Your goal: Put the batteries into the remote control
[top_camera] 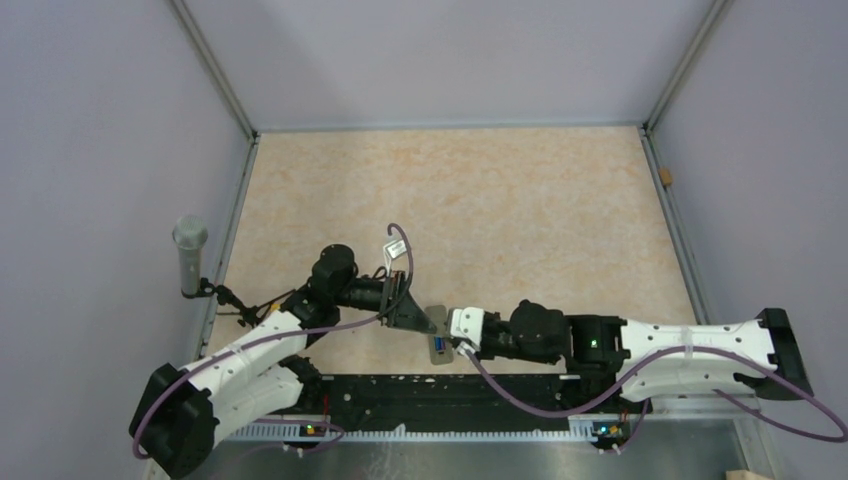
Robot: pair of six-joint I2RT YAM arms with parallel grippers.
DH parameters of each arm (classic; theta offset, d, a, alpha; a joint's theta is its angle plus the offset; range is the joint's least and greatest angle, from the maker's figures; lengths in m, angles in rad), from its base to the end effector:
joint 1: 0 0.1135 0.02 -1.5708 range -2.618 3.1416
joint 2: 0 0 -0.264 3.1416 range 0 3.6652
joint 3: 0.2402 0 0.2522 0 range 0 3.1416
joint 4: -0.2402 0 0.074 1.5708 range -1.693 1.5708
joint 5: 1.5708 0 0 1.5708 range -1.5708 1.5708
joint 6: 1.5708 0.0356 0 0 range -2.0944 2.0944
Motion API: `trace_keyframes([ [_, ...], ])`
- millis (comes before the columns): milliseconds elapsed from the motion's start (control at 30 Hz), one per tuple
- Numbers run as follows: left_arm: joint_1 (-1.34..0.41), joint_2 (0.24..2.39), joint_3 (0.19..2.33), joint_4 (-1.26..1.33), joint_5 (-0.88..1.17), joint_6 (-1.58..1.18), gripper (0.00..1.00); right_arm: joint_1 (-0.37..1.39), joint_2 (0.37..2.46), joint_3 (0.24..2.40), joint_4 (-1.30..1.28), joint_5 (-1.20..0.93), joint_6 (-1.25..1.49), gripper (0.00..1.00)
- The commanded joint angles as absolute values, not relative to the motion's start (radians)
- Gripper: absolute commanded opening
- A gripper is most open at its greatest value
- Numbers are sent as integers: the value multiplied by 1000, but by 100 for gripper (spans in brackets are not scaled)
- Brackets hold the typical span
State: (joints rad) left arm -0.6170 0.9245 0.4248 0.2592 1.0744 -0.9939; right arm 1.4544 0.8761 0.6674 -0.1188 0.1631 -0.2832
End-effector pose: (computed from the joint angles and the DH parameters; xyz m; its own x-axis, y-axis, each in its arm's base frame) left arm 0.1394 -0.1373 0.2379 -0.9207 0.1637 -0.3542 0.3674 0.0579 -0.9283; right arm 0.0297 0.2043 0.2892 0.2330 -0.3815 -0.8945 -0.9343 0.1674 -0.3147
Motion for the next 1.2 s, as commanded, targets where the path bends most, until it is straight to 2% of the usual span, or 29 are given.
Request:
trace_keyframes([
  [0, -617, 944, 454, 215, 1015, -949, 50, 1444, 851, 677, -103, 190, -232, 3],
  [67, -617, 951, 472, 138, 957, -902, 62, 1445, 854, 682, -142, 210, -196, 3],
  [233, -617, 968, 503, 43, 799, -810, 75, 1444, 855, 693, -259, 238, -79, 2],
  [500, -619, 1156, 582, 29, 624, -719, 76, 1445, 844, 706, -388, 298, 54, 2],
  [800, -620, 1389, 685, 45, 611, -669, 73, 1444, 849, 723, -430, 309, 78, 2],
  [1167, -622, 1588, 711, 107, 594, -671, 69, 1445, 879, 744, -406, 286, 90, 2],
])
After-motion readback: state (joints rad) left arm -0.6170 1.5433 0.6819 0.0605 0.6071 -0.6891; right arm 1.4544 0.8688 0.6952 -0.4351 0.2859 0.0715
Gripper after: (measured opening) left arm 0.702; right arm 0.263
